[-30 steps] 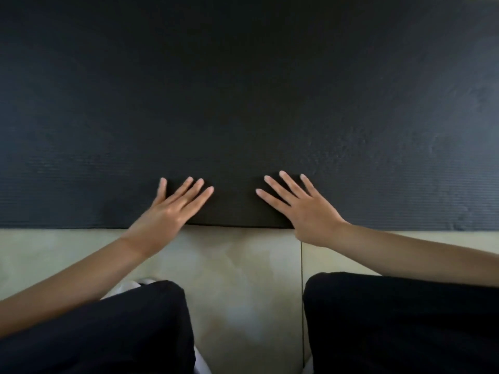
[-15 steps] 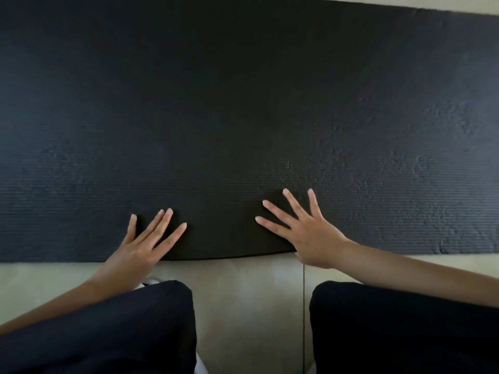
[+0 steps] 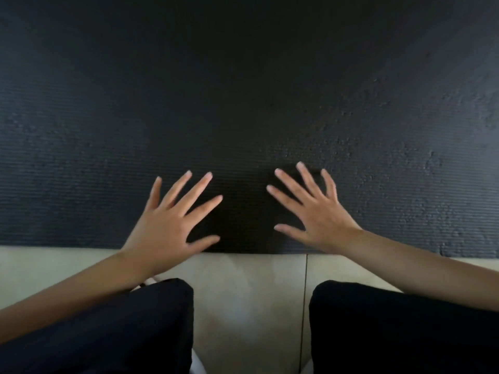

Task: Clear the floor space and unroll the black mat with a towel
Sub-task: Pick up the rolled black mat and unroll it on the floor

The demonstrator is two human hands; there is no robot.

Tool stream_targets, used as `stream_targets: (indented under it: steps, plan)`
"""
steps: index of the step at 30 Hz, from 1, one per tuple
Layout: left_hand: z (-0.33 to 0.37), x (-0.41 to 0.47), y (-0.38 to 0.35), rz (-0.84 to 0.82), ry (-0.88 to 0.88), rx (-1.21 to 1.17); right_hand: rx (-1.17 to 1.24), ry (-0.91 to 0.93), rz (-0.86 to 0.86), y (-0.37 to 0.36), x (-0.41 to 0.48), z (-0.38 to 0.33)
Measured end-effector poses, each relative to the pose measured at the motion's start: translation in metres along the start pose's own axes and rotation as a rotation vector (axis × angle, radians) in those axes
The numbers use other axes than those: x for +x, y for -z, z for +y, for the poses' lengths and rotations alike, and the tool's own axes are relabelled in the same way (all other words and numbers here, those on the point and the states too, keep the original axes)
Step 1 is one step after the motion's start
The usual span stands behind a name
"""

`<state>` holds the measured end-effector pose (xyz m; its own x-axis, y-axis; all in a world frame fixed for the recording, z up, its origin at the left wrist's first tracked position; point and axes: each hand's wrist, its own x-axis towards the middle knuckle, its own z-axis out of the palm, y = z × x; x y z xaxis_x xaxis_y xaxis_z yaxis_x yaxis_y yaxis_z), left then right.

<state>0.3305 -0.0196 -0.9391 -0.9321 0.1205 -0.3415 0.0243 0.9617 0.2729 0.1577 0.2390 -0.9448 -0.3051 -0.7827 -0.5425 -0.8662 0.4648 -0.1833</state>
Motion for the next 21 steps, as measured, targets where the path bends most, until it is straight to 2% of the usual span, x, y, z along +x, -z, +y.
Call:
stream_targets:
  steps: [6,8,10,13,16,21]
  plan:
    - [-0.003,0.044,0.040,0.027,0.127,-0.198,0.305,-0.248,0.128,0.067,-0.036,0.049]
    - [0.001,0.049,0.069,-0.029,0.201,-0.300,0.297,-0.314,0.200,0.099,-0.063,0.065]
    - [0.012,0.056,0.106,-0.064,0.247,-0.426,0.260,-0.388,0.284,0.128,-0.091,0.073]
    - [0.033,0.060,0.168,-0.125,0.250,-0.454,0.319,-0.505,0.282,0.165,-0.125,0.075]
    - [0.051,0.061,0.239,-0.198,0.313,-0.510,0.389,-0.538,0.290,0.204,-0.154,0.065]
    - [0.114,0.035,0.354,-0.096,0.453,-0.750,0.590,-0.551,0.375,0.303,-0.208,0.028]
